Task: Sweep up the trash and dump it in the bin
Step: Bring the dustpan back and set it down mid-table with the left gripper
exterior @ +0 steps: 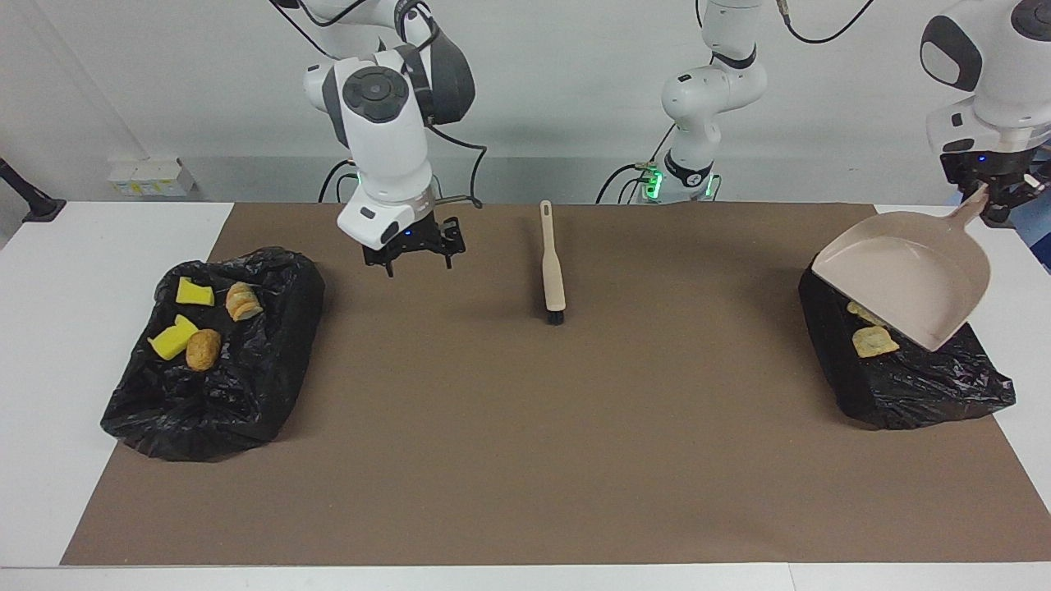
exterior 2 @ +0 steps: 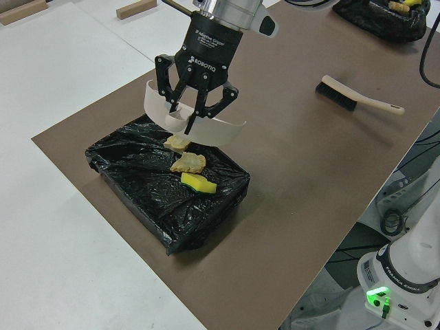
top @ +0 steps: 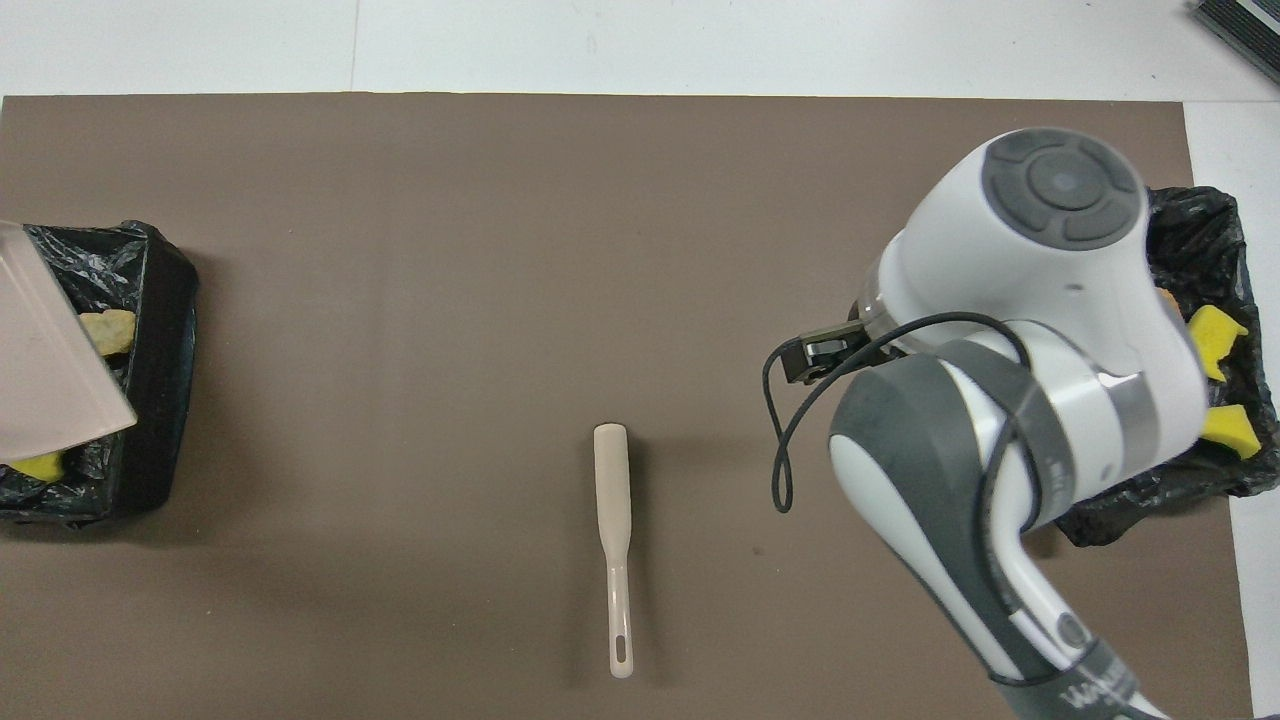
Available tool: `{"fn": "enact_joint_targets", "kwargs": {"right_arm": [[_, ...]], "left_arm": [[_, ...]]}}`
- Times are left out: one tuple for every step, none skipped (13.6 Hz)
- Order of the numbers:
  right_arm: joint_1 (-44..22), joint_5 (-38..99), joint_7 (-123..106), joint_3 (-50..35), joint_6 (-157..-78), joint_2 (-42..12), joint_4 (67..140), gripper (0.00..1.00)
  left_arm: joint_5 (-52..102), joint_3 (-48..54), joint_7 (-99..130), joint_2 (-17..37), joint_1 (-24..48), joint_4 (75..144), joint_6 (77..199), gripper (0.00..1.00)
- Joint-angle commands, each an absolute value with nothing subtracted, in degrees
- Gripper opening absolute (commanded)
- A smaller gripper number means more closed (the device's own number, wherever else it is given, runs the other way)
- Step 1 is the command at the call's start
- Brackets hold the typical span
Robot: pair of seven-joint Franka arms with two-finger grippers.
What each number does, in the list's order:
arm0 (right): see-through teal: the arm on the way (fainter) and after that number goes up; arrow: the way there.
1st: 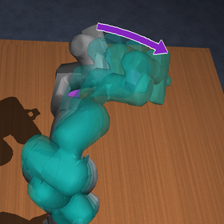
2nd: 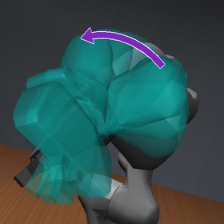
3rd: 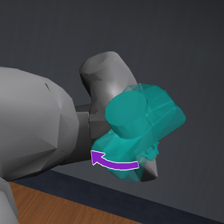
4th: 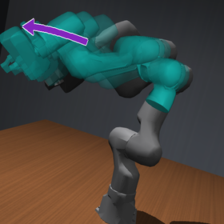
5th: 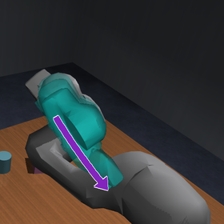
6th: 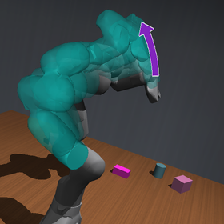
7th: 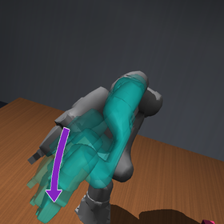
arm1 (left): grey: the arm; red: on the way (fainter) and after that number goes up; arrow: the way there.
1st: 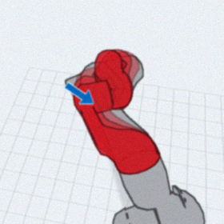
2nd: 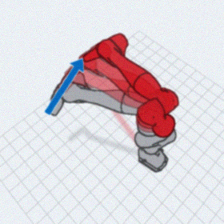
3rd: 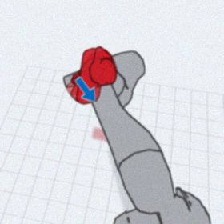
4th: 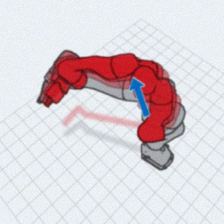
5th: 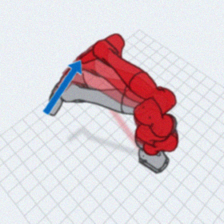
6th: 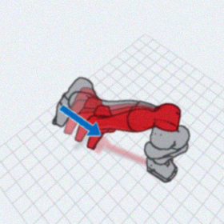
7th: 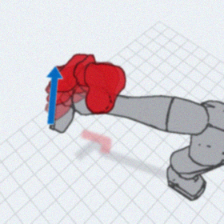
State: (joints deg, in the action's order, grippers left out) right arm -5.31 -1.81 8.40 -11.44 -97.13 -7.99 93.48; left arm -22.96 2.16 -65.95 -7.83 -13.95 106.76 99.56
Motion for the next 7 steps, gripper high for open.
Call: {"fn": "enact_joint_targets", "kwargs": {"right_arm": [[-0.89,-2.55,6.77,-12.22,-96.59,-7.21,92.81,1.0],[1.12,-2.11,6.77,-12.22,-96.68,-7.03,92.46,1.0],[3.4,-2.2,6.68,-12.13,-96.59,-7.03,91.42,1.0],[4.65,-2.89,6.42,-12.22,-96.07,-6.94,90.97,1.0],[4.83,-2.99,4.33,-11.17,-95.8,-6.16,91.14,1.0],[4.66,-2.99,0.91,-8.73,-95.28,-5.46,91.23,1.0],[4.22,-2.99,-2.25,-6.44,-93.97,-5.1,91.14,1.0]], "left_arm": [[-17.42,1.49,-51.3,-9.67,-6.36,110.9,97.12,0.0],[-14.88,1.49,-42.89,-9.15,-2.41,111.7,97.38,0.0],[-13.03,1.49,-34.89,-8.62,0.67,111.88,97.73,0.0],[-10.75,1.49,-28.11,-7.57,3.75,112.06,98.34,0.0],[-8.11,1.49,-21.25,-6.43,6.48,112.06,100.0,0.0],[-7.13,1.49,-14.13,-4.85,9.64,111.89,102.19,0.0],[-6.6,1.49,-6.75,-2.75,12.89,111.45,104.83,0.0]]}}
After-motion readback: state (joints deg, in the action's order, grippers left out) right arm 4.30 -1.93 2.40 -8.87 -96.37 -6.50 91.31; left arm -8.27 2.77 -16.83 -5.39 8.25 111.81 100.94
